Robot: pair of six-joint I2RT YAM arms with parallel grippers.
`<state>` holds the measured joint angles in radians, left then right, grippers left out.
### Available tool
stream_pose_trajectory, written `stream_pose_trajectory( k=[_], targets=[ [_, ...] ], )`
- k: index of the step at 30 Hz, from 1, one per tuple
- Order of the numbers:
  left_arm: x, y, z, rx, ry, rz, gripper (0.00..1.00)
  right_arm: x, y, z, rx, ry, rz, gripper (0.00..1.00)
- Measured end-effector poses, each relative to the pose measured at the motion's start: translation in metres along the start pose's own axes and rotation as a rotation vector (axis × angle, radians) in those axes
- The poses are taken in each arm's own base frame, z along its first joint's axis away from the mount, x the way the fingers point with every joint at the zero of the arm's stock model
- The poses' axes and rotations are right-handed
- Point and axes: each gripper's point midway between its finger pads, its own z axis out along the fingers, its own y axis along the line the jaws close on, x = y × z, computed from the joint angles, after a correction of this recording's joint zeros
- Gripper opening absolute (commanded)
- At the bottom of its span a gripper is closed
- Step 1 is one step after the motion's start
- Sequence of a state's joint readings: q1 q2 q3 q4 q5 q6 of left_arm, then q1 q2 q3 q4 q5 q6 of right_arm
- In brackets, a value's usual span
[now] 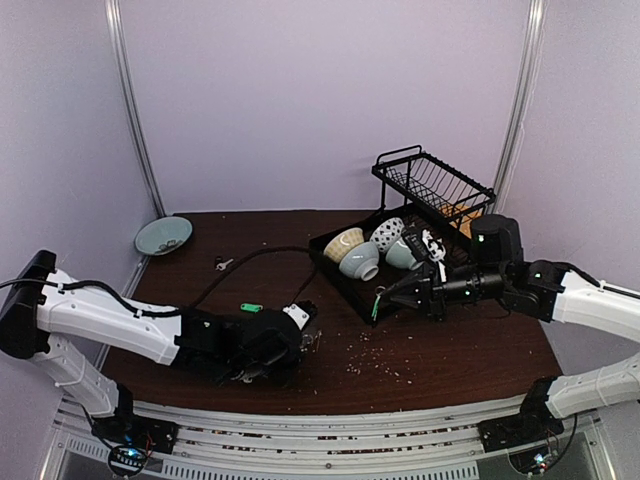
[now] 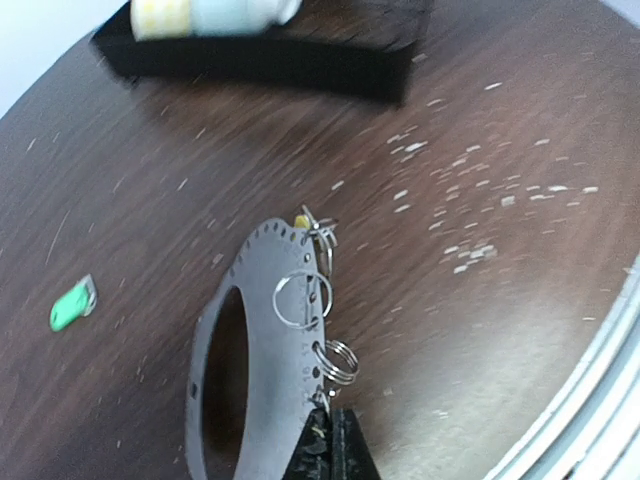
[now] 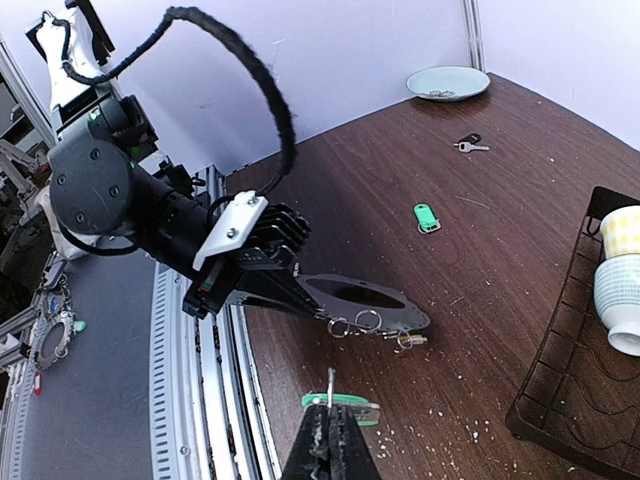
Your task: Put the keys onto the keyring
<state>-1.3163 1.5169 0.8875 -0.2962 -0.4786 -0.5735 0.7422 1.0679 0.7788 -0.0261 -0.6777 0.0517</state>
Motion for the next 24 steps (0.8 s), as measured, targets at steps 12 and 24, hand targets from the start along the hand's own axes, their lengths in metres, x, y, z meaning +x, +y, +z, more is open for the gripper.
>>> stream_pose_trajectory(
  k=[12,24],
  targets=[
    [-0.055,-0.050,-0.068,0.373,-0.230,0.287,0.00,-0.001,0.003,-0.001,-0.013,-0.005,0.001,0.00],
    [-0.077,-0.082,-0.102,0.511,-0.308,0.535,0.00,-0.002,0.032,0.001,-0.101,-0.022,-0.056,0.00]
  ],
)
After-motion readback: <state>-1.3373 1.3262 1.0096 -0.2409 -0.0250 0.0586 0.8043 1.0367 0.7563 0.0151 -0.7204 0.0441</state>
